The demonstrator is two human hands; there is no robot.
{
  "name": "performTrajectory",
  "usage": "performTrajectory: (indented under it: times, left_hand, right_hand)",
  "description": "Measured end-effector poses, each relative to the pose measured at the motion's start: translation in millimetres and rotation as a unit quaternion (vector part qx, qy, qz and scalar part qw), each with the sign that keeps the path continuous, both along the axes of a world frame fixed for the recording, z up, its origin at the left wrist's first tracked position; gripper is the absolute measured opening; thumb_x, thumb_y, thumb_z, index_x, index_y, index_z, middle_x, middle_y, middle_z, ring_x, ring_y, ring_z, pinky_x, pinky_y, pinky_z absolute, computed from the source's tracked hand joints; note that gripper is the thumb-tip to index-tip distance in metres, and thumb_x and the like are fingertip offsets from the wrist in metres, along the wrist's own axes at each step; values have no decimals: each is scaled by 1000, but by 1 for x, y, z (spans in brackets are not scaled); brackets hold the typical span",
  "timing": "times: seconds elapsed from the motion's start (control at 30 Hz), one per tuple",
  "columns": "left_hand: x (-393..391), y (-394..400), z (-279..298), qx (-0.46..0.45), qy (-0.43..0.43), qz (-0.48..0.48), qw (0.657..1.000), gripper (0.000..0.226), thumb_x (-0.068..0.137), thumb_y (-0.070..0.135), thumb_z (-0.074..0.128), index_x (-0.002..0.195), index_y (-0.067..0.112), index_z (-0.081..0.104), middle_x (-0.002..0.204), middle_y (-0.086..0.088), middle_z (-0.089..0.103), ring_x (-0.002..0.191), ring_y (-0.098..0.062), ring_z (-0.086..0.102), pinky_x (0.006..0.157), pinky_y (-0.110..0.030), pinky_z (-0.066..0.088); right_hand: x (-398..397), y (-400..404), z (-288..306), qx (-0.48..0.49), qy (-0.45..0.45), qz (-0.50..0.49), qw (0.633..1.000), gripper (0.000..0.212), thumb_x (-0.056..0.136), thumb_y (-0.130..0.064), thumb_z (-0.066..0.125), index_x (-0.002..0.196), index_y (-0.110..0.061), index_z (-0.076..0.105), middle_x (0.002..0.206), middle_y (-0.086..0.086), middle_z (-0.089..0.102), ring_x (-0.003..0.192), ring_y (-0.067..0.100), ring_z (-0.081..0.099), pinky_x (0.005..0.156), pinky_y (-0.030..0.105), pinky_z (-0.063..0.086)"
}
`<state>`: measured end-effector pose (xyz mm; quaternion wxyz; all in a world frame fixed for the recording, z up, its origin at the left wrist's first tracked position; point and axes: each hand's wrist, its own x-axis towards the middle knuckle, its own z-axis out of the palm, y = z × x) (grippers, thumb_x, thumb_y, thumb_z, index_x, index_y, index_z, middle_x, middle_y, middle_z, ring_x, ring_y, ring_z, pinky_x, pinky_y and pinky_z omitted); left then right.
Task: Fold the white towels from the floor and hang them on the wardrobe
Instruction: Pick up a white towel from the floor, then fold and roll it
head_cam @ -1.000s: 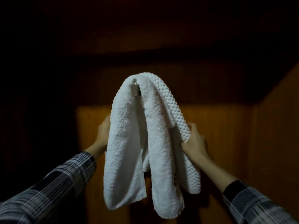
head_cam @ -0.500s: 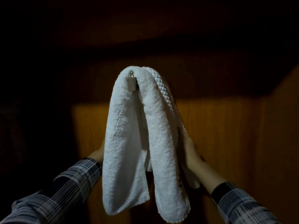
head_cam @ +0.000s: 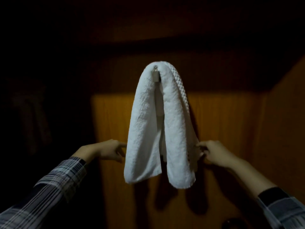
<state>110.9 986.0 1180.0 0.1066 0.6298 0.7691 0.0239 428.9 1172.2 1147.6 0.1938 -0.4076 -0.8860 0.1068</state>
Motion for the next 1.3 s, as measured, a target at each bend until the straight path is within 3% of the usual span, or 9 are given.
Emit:
performTrajectory:
  times: [0.13, 0.27, 0.5, 0.67, 0.83, 0.97, 1.13, 1.23, 1.3]
  left_hand:
    - [18, -58, -26, -82, -6, 6, 997, 58, 90, 30, 64, 143, 24, 39, 130, 1, 61, 114, -7, 56, 81, -6, 37]
    - [31, -128, -66, -83, -44, 15, 995, 63, 88, 38, 64, 144, 29, 37, 129, 6, 60, 118, -6, 54, 98, -16, 38]
    - [58, -272, -173, -94, -160, 25, 982, 63, 87, 36, 64, 143, 32, 37, 128, 8, 59, 117, -6, 55, 103, -26, 42]
    - [72, -367, -274, -130, -206, 49, 969, 58, 89, 35, 64, 142, 31, 40, 126, 7, 61, 114, -7, 57, 101, -26, 43]
    - [95, -442, -375, -142, -290, 113, 940, 51, 90, 30, 64, 138, 30, 46, 122, 5, 63, 106, -3, 59, 93, -19, 46]
    - [114, -481, -448, -136, -328, 191, 915, 46, 93, 32, 59, 137, 29, 47, 121, 3, 62, 102, -5, 60, 92, -20, 46]
    - [136, -511, -555, -122, -331, 300, 886, 40, 95, 33, 55, 134, 28, 51, 116, 5, 64, 103, -11, 60, 94, -32, 47]
    - [151, -513, -624, -111, -341, 344, 868, 35, 96, 30, 54, 130, 27, 54, 108, 8, 65, 101, -11, 61, 92, -34, 48]
    - [159, -509, -673, -105, -337, 370, 859, 32, 96, 29, 53, 128, 27, 56, 105, 8, 64, 101, -11, 60, 91, -33, 48]
  right_hand:
    - [8, -71, -11, 44, 150, -52, 986, 30, 86, 3, 50, 81, -23, 65, 81, 12, 72, 69, 29, 65, 66, 38, 52]
    - [1, -149, -40, 49, 177, -44, 982, 30, 84, -5, 52, 68, -29, 61, 63, 1, 65, 53, 16, 54, 55, 31, 42]
    - [-24, -289, -139, -129, 99, 94, 982, 12, 93, -29, 59, 86, -26, 69, 69, 9, 66, 63, 23, 64, 65, 40, 52]
    - [-33, -366, -241, -255, 3, 138, 957, 14, 93, -21, 59, 85, -26, 69, 69, -2, 69, 61, 9, 64, 64, 28, 53]
    - [-32, -428, -353, -352, -63, 143, 923, 14, 92, -5, 58, 82, -6, 67, 66, 7, 65, 47, 3, 52, 47, 8, 39]
    - [-22, -453, -442, -414, -155, 139, 886, 20, 95, -7, 54, 96, 5, 70, 92, 16, 68, 77, 17, 61, 61, 7, 44]
    - [-2, -467, -565, -433, -232, 135, 861, 26, 95, -7, 55, 118, 1, 64, 123, 19, 61, 115, 33, 55, 95, 29, 39]
    - [10, -463, -645, -452, -254, 100, 849, 23, 95, -11, 55, 110, 1, 67, 91, 10, 63, 84, 21, 59, 83, 32, 46]
    - [16, -462, -697, -467, -269, 65, 840, 24, 94, -8, 55, 113, 1, 65, 82, 4, 60, 74, 17, 55, 66, 19, 42]
